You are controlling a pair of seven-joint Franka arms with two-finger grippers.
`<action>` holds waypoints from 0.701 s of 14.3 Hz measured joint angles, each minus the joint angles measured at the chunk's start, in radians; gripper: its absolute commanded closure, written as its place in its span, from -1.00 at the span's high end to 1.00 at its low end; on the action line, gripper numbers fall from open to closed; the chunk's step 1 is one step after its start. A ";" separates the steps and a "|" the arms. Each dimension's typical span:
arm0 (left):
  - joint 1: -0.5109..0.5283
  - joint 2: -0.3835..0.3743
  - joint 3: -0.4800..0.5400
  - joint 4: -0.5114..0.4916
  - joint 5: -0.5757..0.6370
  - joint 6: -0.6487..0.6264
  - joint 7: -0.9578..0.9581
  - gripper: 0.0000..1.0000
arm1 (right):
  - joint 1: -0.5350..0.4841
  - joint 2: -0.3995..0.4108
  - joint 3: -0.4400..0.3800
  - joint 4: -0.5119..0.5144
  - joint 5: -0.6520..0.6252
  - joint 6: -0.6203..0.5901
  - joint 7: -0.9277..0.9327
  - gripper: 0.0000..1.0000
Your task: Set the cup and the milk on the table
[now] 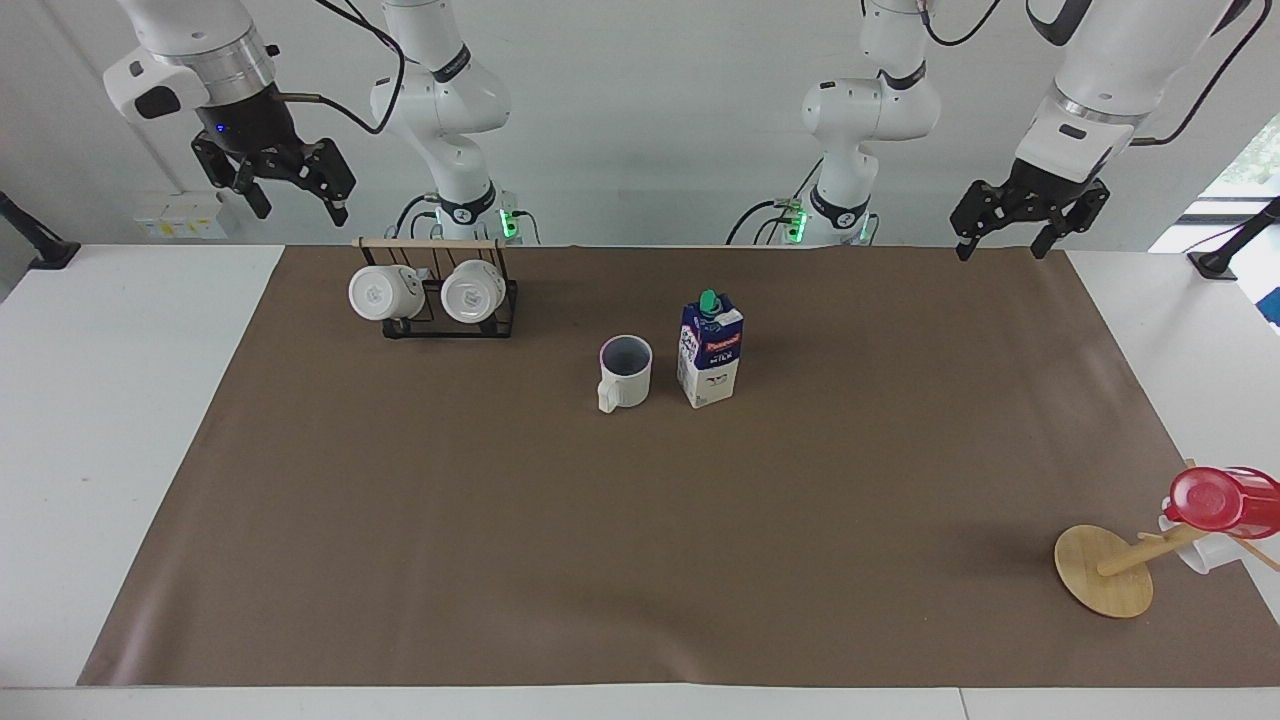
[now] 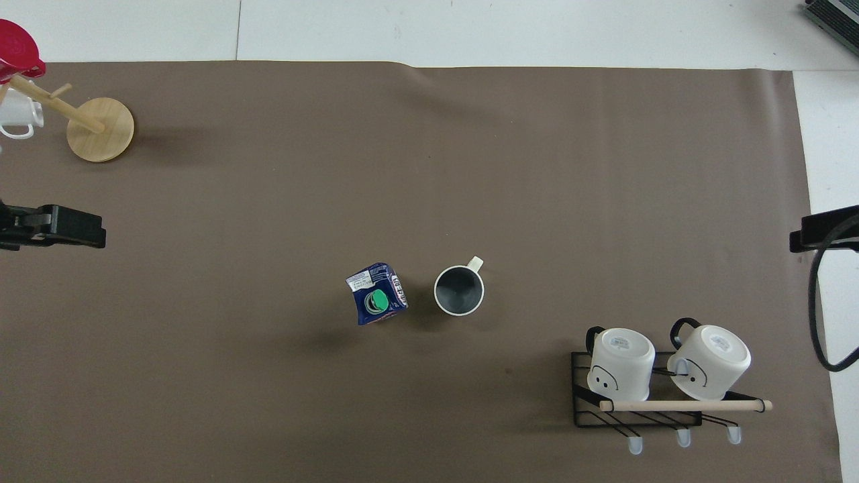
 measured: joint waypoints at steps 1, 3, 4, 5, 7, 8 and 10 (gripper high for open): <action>0.007 0.003 0.000 0.002 0.000 -0.003 0.000 1.00 | 0.000 0.000 0.000 0.000 0.000 0.000 0.000 1.00; 0.014 0.004 0.000 0.004 0.000 -0.010 0.000 1.00 | 0.000 0.000 0.000 0.000 0.000 0.000 0.000 1.00; 0.016 0.004 -0.001 0.005 0.000 -0.016 0.000 1.00 | 0.000 0.000 0.000 0.000 0.000 0.000 0.000 1.00; 0.016 0.004 -0.001 0.005 0.000 -0.020 0.000 1.00 | 0.000 0.000 0.000 0.000 0.000 0.000 0.000 1.00; 0.016 0.004 -0.008 0.005 0.000 -0.024 0.000 1.00 | 0.000 0.000 0.000 0.000 0.000 0.000 0.000 1.00; 0.016 0.004 -0.012 0.005 -0.001 -0.024 0.000 1.00 | 0.000 0.000 0.000 0.000 0.000 0.000 0.000 1.00; 0.016 0.004 -0.019 0.005 -0.001 -0.025 0.000 1.00 | 0.000 0.000 0.000 0.000 0.000 0.000 0.000 1.00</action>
